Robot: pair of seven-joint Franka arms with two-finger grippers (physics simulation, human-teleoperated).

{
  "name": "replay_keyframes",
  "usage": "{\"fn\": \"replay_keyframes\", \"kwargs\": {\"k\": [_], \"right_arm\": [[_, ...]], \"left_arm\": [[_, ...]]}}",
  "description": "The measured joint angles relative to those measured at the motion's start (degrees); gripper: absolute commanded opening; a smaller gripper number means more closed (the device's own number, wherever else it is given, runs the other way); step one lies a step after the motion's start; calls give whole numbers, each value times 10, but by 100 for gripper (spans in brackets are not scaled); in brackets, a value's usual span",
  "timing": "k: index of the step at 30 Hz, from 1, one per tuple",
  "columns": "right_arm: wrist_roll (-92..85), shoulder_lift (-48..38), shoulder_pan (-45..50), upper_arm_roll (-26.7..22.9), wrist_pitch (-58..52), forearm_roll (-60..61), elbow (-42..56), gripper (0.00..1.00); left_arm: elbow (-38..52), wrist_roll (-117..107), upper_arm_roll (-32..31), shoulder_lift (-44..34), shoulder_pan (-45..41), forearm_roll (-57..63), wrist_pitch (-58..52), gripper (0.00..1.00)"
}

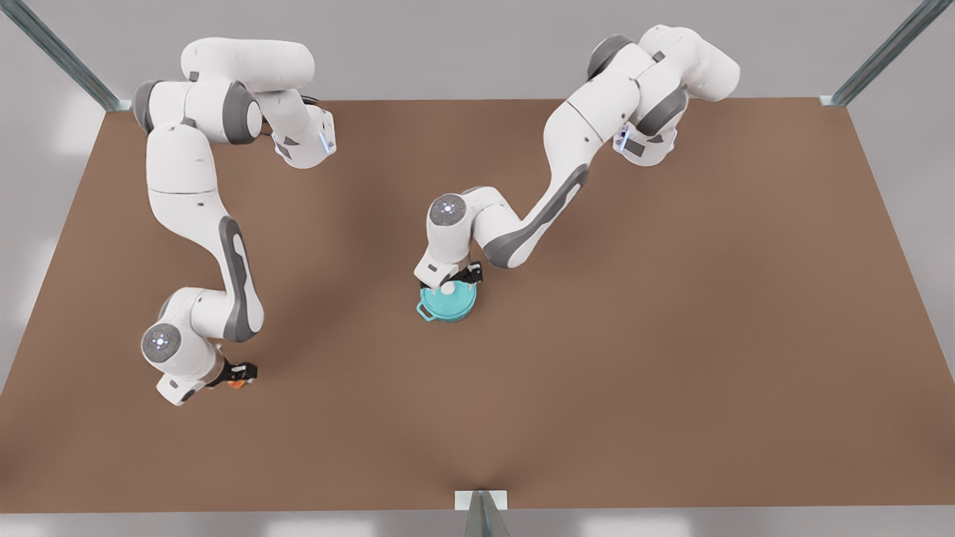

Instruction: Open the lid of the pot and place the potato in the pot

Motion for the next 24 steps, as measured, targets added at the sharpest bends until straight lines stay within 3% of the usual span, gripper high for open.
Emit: {"fn": "replay_keyframes", "kwargs": {"k": [9, 10, 12, 13, 19, 21, 24], "right_arm": [[-23, 10, -5, 4, 28, 1, -20, 93], [-25, 10, -5, 5, 29, 1, -21, 88], [-28, 9, -6, 6, 29, 1, -22, 83], [-30, 6, -6, 8, 28, 1, -22, 80], [-38, -2, -6, 11, 9, 1, -22, 64], [-40, -2, -6, 11, 4, 2, -22, 55], [-47, -3, -6, 11, -5, 5, -22, 47]], "left_arm": [[0, -54, 1, 19, -6, 14, 7, 100], [0, -59, 1, 20, -6, 15, 8, 92], [0, -67, 1, 21, -6, 16, 10, 51], [0, -71, 1, 21, -6, 16, 11, 45], [6, -87, 0, 15, -4, 17, -4, 35], [9, -88, 0, 11, 0, 17, -17, 34], [11, -72, -20, -8, 63, 14, -57, 34]]}}
